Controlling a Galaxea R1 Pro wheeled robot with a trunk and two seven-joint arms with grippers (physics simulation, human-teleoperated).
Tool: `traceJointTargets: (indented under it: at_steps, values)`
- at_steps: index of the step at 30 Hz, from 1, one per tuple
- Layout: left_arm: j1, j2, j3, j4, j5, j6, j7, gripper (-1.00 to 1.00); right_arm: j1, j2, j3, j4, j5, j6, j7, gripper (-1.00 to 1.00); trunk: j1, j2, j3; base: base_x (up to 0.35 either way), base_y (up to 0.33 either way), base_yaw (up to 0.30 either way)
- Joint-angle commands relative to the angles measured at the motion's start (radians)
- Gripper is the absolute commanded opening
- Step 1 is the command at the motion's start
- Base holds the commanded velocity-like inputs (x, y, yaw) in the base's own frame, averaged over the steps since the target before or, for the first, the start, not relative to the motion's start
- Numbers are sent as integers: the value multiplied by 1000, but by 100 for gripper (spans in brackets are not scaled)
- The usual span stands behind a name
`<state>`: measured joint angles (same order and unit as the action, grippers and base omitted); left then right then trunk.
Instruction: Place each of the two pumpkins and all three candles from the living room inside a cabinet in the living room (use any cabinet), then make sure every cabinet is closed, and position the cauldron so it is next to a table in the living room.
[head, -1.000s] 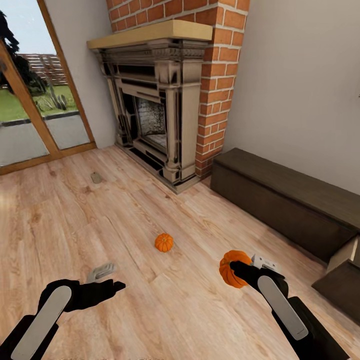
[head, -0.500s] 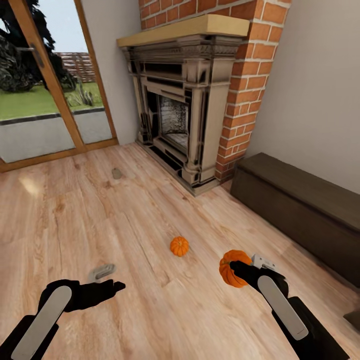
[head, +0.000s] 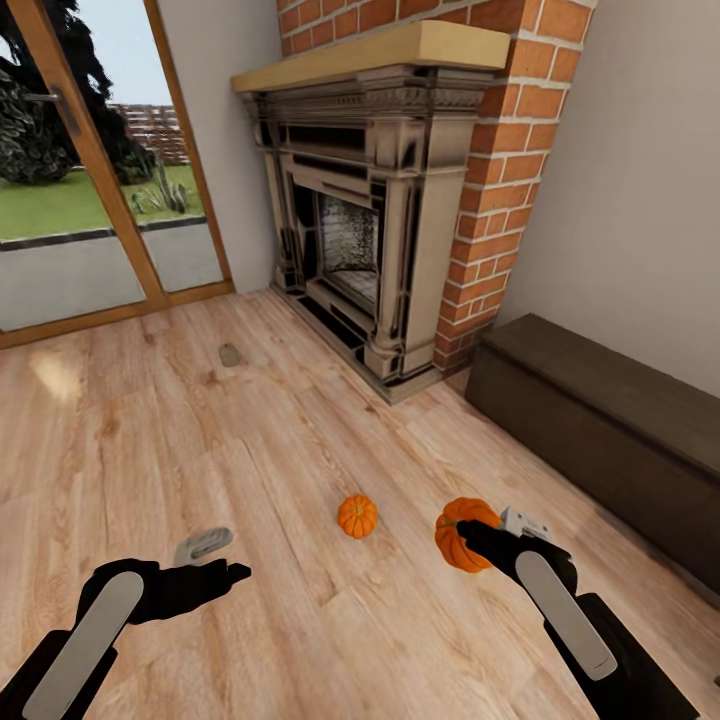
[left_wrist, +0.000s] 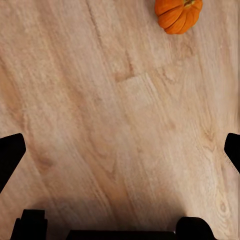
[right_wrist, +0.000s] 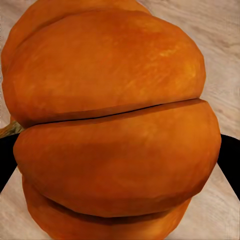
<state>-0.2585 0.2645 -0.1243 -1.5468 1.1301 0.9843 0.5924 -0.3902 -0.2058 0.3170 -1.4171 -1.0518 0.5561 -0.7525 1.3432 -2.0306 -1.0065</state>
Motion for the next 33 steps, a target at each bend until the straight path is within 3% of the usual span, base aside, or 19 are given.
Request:
traceJointTargets:
  at_steps: [1,24,33]
  values:
    - [-1,1,-1,-1,10,1,10,100,-1,-1,2,-2,-7,0,-9,-100,0,0,-1,31,-15,0]
    - [-1,1,0,-1,10,1,9,100,-1,-1,2,-34,-7,-5,-9,-100,0,0,-1,3,-1,0]
    - [-1,1,1,0,10,1,8,100,-1,-1,2,-34,-7,-5,-8,-100,0,0,-1,127,22,0]
